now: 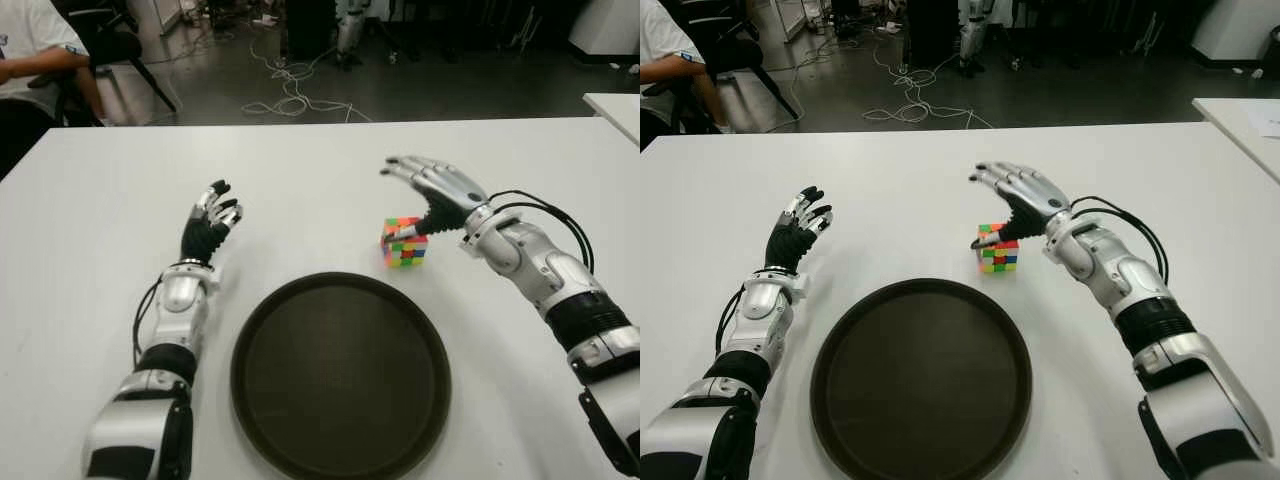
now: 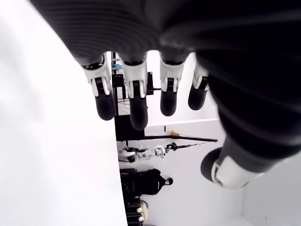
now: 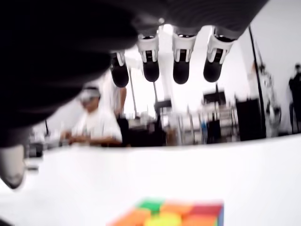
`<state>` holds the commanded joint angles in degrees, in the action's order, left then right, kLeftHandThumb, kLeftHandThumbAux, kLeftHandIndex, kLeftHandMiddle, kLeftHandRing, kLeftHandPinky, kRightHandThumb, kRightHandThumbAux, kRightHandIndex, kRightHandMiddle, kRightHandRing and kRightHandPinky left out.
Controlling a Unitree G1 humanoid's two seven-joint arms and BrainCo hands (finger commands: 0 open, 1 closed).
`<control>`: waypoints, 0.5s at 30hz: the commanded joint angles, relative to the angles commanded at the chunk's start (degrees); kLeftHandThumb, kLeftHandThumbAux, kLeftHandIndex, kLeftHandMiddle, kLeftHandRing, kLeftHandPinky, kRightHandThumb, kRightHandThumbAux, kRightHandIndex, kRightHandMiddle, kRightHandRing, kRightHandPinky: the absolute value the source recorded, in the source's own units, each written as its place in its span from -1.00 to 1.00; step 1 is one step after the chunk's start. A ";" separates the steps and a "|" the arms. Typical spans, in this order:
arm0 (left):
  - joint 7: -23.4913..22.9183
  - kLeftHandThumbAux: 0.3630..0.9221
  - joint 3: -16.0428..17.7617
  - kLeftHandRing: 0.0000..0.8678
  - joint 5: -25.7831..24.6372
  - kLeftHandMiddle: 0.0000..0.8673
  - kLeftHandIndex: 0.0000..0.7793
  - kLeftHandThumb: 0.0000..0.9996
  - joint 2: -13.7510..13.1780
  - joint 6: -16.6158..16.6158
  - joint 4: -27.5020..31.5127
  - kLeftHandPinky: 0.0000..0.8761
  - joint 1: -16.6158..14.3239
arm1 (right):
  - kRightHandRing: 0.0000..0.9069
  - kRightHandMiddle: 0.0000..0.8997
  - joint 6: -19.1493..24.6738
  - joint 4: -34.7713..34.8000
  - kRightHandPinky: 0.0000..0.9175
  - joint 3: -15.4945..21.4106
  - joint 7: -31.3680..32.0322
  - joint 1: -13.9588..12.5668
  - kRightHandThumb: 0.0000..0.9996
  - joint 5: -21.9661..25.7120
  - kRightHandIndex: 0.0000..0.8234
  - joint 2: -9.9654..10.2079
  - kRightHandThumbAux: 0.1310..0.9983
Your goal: Pick up the Rubik's Cube and put it in the plate
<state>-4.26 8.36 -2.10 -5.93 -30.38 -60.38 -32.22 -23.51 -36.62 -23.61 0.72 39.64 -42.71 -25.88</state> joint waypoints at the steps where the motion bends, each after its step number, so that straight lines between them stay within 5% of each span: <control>1: 0.03 0.07 -0.02 -0.68 0.03 -0.71 -0.86 -0.36 -0.03 0.00 0.05 -0.63 0.03 | -0.87 -0.90 0.15 0.31 -0.83 -0.09 0.44 -0.05 -1.00 -0.01 -0.96 -0.02 -0.24; 15: 0.45 0.04 -0.04 -0.65 0.15 -0.69 -0.84 -0.37 -0.07 -0.93 -0.34 -0.61 0.16 | -0.83 -0.87 3.39 3.81 -0.77 -1.76 5.21 -0.47 -1.00 -0.91 -0.90 -0.89 -0.23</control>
<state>-3.80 8.32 -1.95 -5.99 -31.30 -60.71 -32.05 -20.11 -32.81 -25.37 5.94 39.17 -43.62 -26.78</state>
